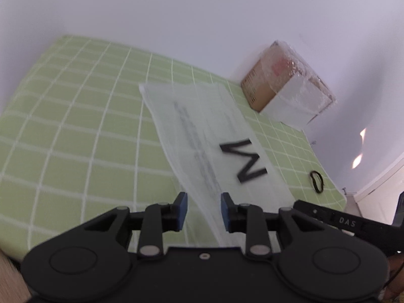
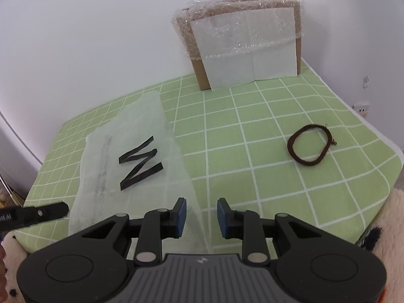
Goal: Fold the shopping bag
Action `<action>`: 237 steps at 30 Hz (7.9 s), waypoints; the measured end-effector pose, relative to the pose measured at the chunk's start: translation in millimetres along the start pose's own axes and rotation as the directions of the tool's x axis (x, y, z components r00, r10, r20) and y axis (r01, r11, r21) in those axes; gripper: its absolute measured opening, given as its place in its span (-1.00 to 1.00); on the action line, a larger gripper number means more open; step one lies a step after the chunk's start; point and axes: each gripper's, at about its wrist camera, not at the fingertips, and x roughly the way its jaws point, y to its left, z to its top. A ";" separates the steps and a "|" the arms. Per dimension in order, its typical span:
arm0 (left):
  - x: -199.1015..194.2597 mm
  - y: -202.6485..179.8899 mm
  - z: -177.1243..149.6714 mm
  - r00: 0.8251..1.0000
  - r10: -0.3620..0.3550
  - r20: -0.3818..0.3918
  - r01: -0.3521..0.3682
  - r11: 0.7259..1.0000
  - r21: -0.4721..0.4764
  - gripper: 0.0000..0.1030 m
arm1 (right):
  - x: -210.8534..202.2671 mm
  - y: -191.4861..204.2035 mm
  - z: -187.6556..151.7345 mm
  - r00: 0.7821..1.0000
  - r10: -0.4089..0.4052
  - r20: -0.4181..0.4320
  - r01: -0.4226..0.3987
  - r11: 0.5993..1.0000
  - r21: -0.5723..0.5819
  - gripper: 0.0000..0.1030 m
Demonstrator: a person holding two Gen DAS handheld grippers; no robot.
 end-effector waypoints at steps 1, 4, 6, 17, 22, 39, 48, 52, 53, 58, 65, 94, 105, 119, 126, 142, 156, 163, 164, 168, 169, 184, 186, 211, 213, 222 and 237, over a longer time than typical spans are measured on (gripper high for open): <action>1.5 1.3 -0.5 1.000 -0.002 -0.002 0.002 1.000 -0.007 -0.43 | -1.3 0.4 -1.5 1.000 0.001 -0.003 -0.001 1.000 0.001 -0.43; 4.4 5.2 -1.8 1.000 -0.014 -0.007 0.014 0.999 -0.033 -0.43 | -3.9 1.9 -5.6 1.000 0.004 -0.015 -0.004 1.000 -0.005 -0.43; 5.8 9.9 -0.8 0.999 -0.048 -0.007 0.047 0.996 -0.076 -0.45 | -5.4 2.5 -8.0 1.000 0.015 -0.019 -0.015 1.000 -0.004 -0.43; 4.5 16.9 4.0 0.996 -0.077 0.032 0.081 0.987 -0.138 -0.89 | -7.0 11.2 -11.4 0.998 0.052 -0.028 -0.053 0.998 -0.035 -0.53; -0.2 19.1 10.3 0.997 -0.046 0.056 0.052 0.993 -0.109 -0.96 | -6.1 13.9 -13.7 0.997 0.065 -0.037 -0.067 0.996 -0.051 -0.53; 10.6 23.3 38.7 0.994 0.051 0.096 -0.056 0.997 0.054 -0.96 | -5.8 27.7 -17.6 0.994 0.107 -0.017 -0.109 0.985 -0.133 -0.52; 29.0 49.0 46.5 0.992 0.070 0.101 -0.069 0.998 -0.010 -0.96 | 5.6 41.7 -11.3 0.986 0.164 0.011 -0.156 0.959 -0.235 -0.60; 29.6 50.9 49.7 0.991 0.082 0.111 -0.080 0.997 -0.016 -0.96 | 13.6 51.6 -13.0 0.989 0.149 -0.004 -0.143 0.945 -0.294 -0.60; 29.6 50.2 49.8 0.990 0.084 0.113 -0.083 0.996 -0.012 -0.96 | 15.4 54.6 -13.5 0.990 0.140 -0.008 -0.136 0.941 -0.309 -0.61; 30.8 49.3 52.1 0.990 0.085 0.112 -0.084 0.996 -0.008 -0.96 | 16.3 61.8 -19.1 0.994 0.113 -0.004 -0.106 0.924 -0.368 -0.61; 31.8 49.7 52.5 0.989 0.087 0.119 -0.087 0.996 -0.011 -0.96 | 16.1 47.9 -10.2 0.984 0.171 -0.055 -0.178 0.968 -0.179 -0.55; 2.8 -11.3 19.9 0.991 0.096 0.094 -0.121 0.944 0.306 -0.72 | 9.0 -29.6 3.1 0.965 0.252 -0.074 -0.215 0.920 0.328 -0.96; 25.9 -42.6 -3.8 0.999 -0.031 -0.028 0.040 0.875 0.482 -0.72 | 6.6 -44.8 1.5 0.967 0.245 -0.069 -0.206 0.913 0.353 -0.96; 30.1 -22.9 17.7 0.995 -0.068 -0.075 0.089 0.943 0.322 -0.79 | -5.8 -48.0 -8.3 0.936 0.332 -0.120 -0.288 0.915 0.284 -0.47; 33.2 -16.2 26.7 0.989 -0.086 -0.120 0.118 0.949 0.294 -0.86 | -29.2 -24.8 -5.2 0.973 0.202 -0.112 -0.220 0.959 -0.181 -0.22; 37.8 -11.1 33.8 0.984 -0.088 -0.158 0.120 0.971 0.208 -0.91 | -18.1 -8.8 -20.8 0.979 0.192 -0.069 -0.158 0.499 -0.852 -0.21; 38.1 -11.4 34.2 0.982 -0.086 -0.169 0.122 0.970 0.213 -0.91 | -13.9 11.1 -37.2 0.957 0.272 0.104 -0.037 0.467 -0.884 -0.04; 37.3 -10.9 32.9 0.982 -0.085 -0.167 0.118 0.972 0.202 -0.91 | -8.3 7.9 -21.7 0.957 0.268 0.108 -0.084 0.615 -0.784 -0.02; 37.4 -11.1 32.9 0.982 -0.084 -0.168 0.118 0.972 0.203 -0.91 | -8.5 8.5 -21.9 0.957 0.268 0.112 -0.084 0.624 -0.777 -0.01; 38.0 -13.2 34.1 0.981 -0.076 -0.178 0.114 0.970 0.213 -0.91 | -8.2 11.8 -26.5 0.956 0.265 0.127 -0.069 0.623 -0.779 0.10; 38.2 -13.4 34.2 0.981 -0.074 -0.179 0.113 0.970 0.214 -0.91 | -8.7 12.9 -28.4 0.955 0.267 0.132 -0.063 0.613 -0.788 0.12; 40.6 -15.6 37.9 0.977 -0.064 -0.205 0.108 0.972 0.210 -0.91 | -19.4 19.0 -61.0 0.913 0.374 0.164 0.069 0.254 -0.965 0.12; 41.5 -12.6 39.8 0.974 -0.078 -0.213 0.121 0.973 0.198 -0.91 | -16.9 19.3 -61.5 0.915 0.378 0.139 0.049 0.240 -0.970 -0.05; 45.9 -5.9 45.6 0.966 -0.117 -0.232 0.159 0.972 0.171 -0.90 | 16.2 13.3 0.4 0.906 0.349 -0.238 -0.408 0.579 -0.705 -0.93; 42.1 -8.4 42.7 0.969 -0.111 -0.222 0.160 0.964 0.213 -0.90 | 22.0 12.3 7.8 0.899 0.345 -0.271 -0.435 0.624 -0.649 -0.94; 5.0 -16.3 27.9 0.984 -0.110 -0.144 0.162 0.886 0.435 -0.16 | 40.7 5.6 33.5 0.853 0.344 -0.392 -0.504 0.739 -0.447 -0.94; -45.4 -19.4 -13.2 0.997 -0.072 0.021 0.026 0.596 0.803 -0.05 | 42.3 8.4 37.1 0.851 0.325 -0.412 -0.494 0.761 -0.421 -0.94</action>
